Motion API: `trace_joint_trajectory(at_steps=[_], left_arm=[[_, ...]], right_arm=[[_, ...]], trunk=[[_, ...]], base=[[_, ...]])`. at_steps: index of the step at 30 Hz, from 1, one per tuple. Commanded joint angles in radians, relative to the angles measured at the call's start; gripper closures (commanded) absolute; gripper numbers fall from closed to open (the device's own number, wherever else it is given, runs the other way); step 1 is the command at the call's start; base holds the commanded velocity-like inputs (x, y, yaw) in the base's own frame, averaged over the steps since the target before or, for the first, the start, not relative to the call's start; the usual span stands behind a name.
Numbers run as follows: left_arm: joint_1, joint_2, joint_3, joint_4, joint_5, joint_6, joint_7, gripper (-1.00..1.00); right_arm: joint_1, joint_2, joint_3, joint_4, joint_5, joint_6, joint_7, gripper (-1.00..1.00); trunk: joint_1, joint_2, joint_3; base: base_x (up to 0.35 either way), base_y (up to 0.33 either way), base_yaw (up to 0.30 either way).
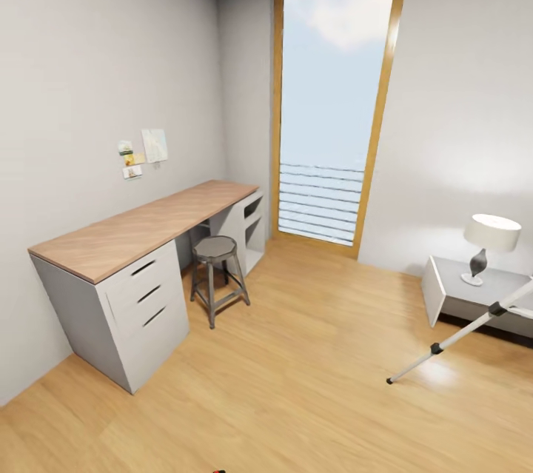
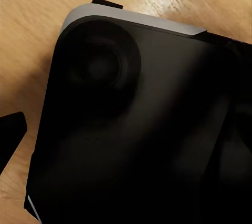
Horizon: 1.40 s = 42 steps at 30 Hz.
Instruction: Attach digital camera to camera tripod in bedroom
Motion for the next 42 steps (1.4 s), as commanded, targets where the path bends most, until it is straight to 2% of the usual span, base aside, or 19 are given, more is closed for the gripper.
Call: trace_joint_trajectory(at_steps=[1, 12, 24, 42], left_arm=[[0.000, 0.000, 0.000, -0.001, 0.005, -0.002, 0.000, -1.00], [0.000, 0.001, 0.002, -0.002, 0.006, -0.001, -0.001, -1.00], [0.000, 0.001, 0.002, -0.002, 0.005, -0.002, -0.001, -1.00], [0.000, 0.001, 0.002, -0.002, 0.005, -0.002, -0.001, -1.00]], right_arm=[[0.000, 0.000, 0.000, 0.001, 0.002, -0.004, 0.000, -1.00], [0.000, 0.000, 0.000, 0.001, 0.002, -0.003, 0.000, -1.00], [0.000, 0.001, -0.003, 0.002, 0.001, -0.002, -0.001, -1.00], [0.000, 0.000, -0.003, 0.004, 0.000, -0.003, -0.001, -1.00]], trunk=[[0.000, 0.000, -0.001], [0.000, 0.000, -0.001], [0.000, 0.000, -0.001], [0.000, 0.000, -0.001]], base=[[0.120, -0.083, 0.000], [0.206, -0.151, 0.000], [0.038, -0.028, 0.004], [0.001, -0.001, 0.229]])
